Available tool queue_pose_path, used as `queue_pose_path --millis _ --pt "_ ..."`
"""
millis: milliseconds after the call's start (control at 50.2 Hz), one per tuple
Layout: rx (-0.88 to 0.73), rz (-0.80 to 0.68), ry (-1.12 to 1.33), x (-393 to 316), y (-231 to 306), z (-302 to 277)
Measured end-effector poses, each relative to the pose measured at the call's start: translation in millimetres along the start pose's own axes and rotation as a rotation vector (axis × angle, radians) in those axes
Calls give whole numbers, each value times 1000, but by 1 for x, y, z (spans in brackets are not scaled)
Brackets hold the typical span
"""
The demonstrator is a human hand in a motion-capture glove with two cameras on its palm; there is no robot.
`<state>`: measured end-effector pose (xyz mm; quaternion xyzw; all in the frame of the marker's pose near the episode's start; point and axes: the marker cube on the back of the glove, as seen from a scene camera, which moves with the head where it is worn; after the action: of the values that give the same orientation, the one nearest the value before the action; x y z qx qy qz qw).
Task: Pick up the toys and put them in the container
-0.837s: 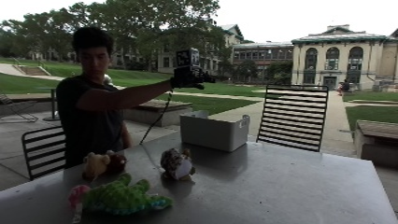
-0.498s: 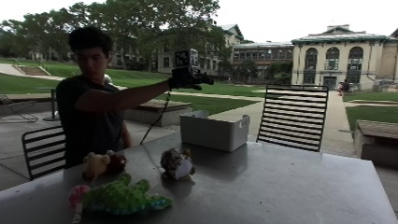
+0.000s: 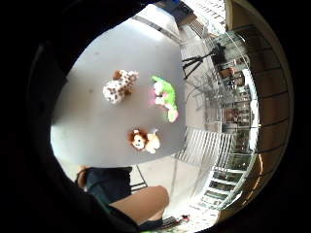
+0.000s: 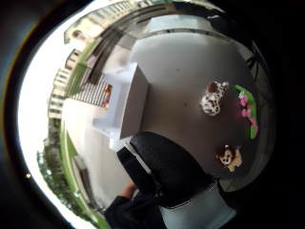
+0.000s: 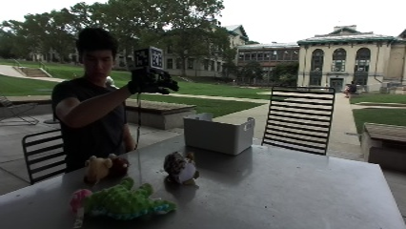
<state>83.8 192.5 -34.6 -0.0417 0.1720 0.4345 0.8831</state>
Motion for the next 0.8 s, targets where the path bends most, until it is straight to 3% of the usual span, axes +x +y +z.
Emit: queue_pose_path --millis 359,618,798 --pt "-76 203 -62 107 79 101" --pt "-202 265 -64 143 123 201" --pt "-250 303 -95 142 144 240"
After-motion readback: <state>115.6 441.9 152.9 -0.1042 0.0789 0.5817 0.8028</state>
